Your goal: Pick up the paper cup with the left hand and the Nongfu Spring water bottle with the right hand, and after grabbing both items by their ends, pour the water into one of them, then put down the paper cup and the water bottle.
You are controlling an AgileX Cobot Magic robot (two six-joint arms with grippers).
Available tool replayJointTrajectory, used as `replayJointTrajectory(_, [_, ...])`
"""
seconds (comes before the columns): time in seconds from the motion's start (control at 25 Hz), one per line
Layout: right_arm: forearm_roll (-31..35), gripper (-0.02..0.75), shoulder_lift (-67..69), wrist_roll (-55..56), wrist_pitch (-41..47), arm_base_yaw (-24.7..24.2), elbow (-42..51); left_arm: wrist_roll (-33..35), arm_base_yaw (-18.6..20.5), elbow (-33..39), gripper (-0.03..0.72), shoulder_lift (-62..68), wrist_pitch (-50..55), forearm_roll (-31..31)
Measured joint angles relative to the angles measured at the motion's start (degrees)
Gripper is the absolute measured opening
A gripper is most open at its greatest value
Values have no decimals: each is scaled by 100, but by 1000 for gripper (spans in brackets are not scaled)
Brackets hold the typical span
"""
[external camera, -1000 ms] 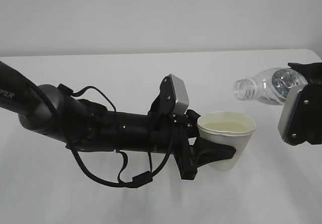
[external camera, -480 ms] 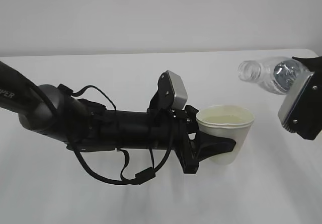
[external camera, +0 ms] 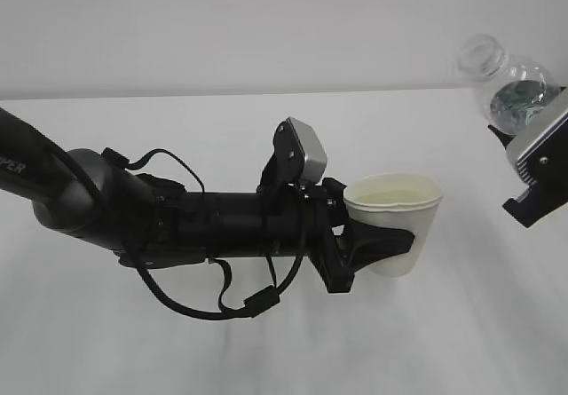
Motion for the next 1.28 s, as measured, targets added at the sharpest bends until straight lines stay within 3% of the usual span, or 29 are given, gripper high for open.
replayJointTrajectory(0.96, [0,403,12,3504,-777,0,0,0,0,0,382,0,0,-330])
replayJointTrajectory(1.28, [12,403,734,4353,-1833,0,-21,0,0,0,382,0,0,-461])
